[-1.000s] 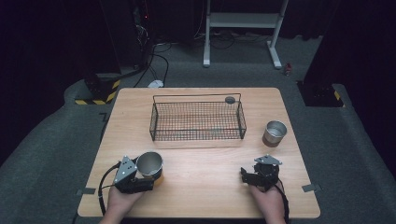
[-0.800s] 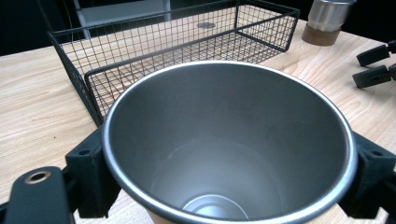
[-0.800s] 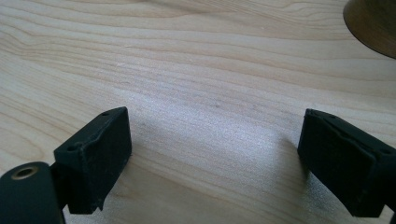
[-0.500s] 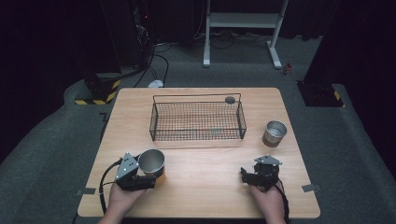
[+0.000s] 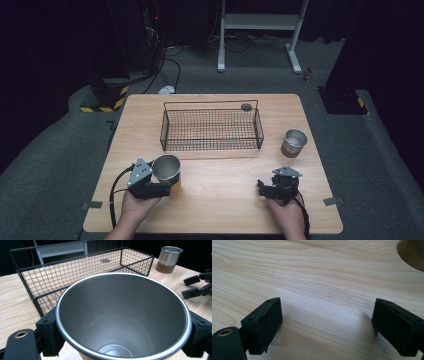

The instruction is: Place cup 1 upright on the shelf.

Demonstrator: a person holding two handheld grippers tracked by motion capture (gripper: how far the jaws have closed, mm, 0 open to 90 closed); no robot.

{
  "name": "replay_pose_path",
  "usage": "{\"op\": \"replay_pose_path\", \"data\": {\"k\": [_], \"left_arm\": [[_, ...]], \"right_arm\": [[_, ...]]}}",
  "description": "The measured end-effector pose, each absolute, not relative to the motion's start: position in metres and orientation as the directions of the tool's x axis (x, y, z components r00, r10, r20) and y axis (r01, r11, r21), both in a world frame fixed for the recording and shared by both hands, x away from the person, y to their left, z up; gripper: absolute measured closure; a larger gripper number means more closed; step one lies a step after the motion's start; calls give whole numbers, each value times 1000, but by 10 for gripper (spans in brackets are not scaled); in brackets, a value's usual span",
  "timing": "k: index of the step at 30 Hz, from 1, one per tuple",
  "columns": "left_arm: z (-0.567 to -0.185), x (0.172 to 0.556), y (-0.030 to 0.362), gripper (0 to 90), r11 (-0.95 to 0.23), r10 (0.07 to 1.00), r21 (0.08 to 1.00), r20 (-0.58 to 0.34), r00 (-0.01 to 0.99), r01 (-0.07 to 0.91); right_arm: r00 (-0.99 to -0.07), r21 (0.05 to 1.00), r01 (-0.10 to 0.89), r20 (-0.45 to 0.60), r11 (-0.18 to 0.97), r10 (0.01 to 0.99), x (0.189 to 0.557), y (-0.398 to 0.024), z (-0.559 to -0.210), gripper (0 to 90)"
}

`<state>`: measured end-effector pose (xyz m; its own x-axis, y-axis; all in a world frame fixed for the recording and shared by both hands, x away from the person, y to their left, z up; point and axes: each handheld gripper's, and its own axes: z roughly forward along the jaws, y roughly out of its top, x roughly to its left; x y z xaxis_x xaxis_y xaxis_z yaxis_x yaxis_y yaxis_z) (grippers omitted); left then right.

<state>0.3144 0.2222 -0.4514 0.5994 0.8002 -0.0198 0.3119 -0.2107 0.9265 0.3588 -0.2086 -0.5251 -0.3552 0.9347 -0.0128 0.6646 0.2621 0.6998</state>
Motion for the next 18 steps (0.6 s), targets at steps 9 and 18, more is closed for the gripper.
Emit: {"op": "replay_pose_path", "data": {"k": [9,18], "left_arm": [[-445,322,215,133,-199,803,932,-23,596,303],[-443,332,210,133,-194,807,933,-24,590,303]], "right_arm": [[-356,700,665,-12,262,935,359,-209,-525,93],[-361,700,663,-12,266,932,359,-209,-525,93]]}}
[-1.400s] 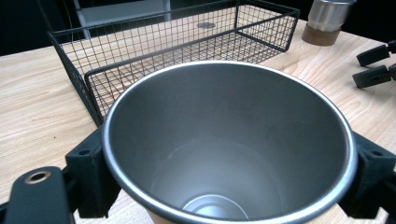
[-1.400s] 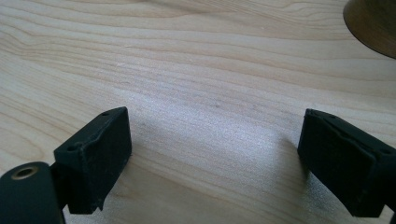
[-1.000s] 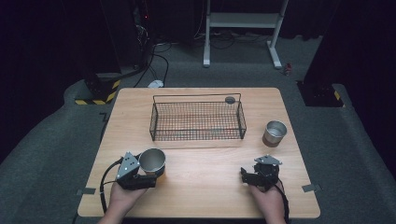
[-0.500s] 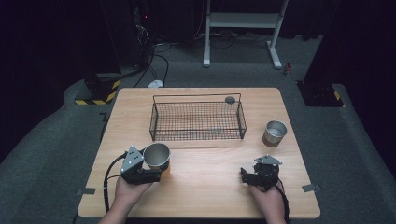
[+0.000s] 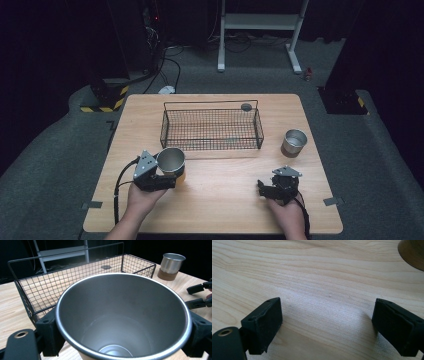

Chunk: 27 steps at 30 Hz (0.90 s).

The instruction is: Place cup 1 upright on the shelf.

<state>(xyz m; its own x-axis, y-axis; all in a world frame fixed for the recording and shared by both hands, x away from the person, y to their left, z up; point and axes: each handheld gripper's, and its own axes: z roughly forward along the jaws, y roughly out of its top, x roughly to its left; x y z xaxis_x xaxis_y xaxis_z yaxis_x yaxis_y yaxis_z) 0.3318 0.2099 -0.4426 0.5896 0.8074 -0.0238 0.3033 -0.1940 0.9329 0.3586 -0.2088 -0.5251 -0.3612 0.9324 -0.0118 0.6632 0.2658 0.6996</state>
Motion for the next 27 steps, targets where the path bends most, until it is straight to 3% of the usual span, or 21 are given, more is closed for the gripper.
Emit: {"op": "replay_pose_path", "data": {"k": [27], "left_arm": [[-428,362,200,133,-155,818,938,-54,573,309]], "right_arm": [[-370,700,660,-13,273,929,358,-209,-525,93]]}}
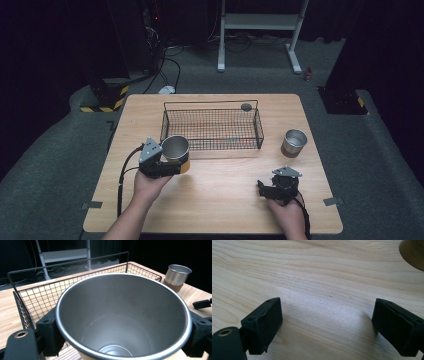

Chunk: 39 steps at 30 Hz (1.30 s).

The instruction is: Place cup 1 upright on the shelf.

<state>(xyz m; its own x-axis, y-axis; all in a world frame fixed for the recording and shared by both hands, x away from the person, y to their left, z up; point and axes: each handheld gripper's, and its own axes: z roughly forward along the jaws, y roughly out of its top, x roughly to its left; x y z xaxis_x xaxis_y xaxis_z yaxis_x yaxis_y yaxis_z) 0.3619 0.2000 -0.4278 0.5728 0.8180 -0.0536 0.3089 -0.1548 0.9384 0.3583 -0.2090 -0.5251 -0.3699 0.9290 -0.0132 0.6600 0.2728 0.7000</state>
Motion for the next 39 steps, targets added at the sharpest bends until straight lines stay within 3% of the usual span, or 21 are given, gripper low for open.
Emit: {"op": "replay_pose_path", "data": {"k": [39], "left_arm": [[-406,410,191,133,-152,842,947,-26,539,283]], "right_arm": [[-370,700,660,-13,273,929,358,-209,-525,93]]}}
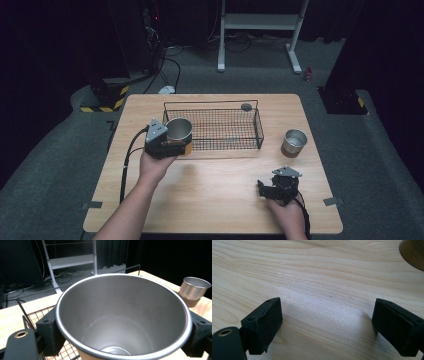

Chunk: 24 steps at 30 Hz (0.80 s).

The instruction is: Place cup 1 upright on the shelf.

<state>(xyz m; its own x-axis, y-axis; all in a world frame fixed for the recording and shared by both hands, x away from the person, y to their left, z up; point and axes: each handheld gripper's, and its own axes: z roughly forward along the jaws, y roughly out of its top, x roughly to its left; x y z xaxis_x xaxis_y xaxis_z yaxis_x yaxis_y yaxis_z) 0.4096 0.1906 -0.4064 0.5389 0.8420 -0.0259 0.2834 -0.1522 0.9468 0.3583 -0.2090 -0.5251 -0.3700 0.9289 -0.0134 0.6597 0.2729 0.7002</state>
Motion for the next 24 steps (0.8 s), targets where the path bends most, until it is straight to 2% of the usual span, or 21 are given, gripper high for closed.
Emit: {"op": "replay_pose_path", "data": {"k": [24], "left_arm": [[-401,452,180,133,-124,858,946,-49,511,300]], "right_arm": [[-371,699,660,-14,274,929,358,-209,-525,95]]}}
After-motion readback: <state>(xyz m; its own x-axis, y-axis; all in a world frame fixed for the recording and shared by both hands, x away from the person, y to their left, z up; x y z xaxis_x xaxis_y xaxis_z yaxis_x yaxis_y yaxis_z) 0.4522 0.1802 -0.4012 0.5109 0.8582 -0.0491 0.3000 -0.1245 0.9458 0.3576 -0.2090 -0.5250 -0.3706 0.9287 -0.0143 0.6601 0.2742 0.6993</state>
